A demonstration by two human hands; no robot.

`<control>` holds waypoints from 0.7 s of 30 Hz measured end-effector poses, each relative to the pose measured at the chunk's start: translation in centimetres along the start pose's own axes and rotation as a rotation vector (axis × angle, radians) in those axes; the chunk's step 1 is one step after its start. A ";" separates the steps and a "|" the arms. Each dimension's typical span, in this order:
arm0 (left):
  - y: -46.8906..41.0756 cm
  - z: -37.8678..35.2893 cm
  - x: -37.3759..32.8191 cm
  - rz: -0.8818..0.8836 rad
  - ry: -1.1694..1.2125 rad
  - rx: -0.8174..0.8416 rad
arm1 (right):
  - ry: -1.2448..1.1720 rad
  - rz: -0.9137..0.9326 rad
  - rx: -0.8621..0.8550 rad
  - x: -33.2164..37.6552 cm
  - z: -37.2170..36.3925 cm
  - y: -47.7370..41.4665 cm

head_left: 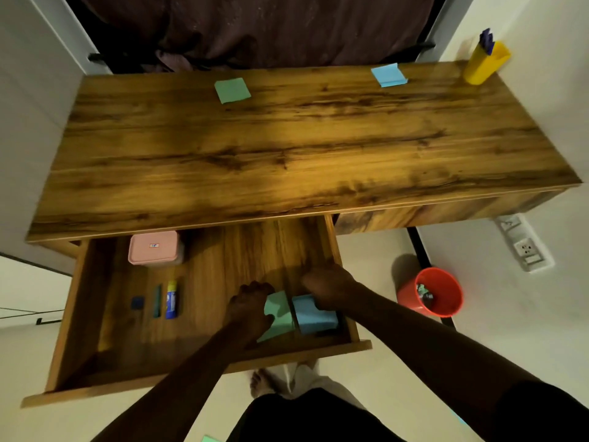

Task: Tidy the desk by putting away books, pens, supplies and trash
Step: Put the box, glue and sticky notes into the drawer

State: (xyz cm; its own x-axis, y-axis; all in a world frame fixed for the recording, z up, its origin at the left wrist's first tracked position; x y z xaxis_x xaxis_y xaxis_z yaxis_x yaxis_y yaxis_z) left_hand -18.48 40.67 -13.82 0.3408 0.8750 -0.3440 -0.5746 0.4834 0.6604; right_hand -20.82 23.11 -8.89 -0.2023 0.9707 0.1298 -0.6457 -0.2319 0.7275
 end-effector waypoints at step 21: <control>-0.9 -1.9 -2.0 -0.108 -0.187 0.051 | 0.047 -0.059 0.043 1.8 -2.9 -2.0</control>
State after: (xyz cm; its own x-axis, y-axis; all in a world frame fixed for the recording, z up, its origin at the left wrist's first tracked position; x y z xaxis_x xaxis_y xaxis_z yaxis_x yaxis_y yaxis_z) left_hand -20.07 38.58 -14.97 0.5329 0.7957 -0.2880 -0.4904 0.5677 0.6612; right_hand -22.04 25.15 -12.02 -0.2000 0.9783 0.0544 -0.6257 -0.1702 0.7613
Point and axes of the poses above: each hand's wrist, its own y-axis away from the middle knuckle, its own z-axis out of the back of the hand, x = y × z, the point moved 6 cm from there along -y, towards the middle knuckle, and after that the axes turned 15 degrees about x, right-handed, at the moved point
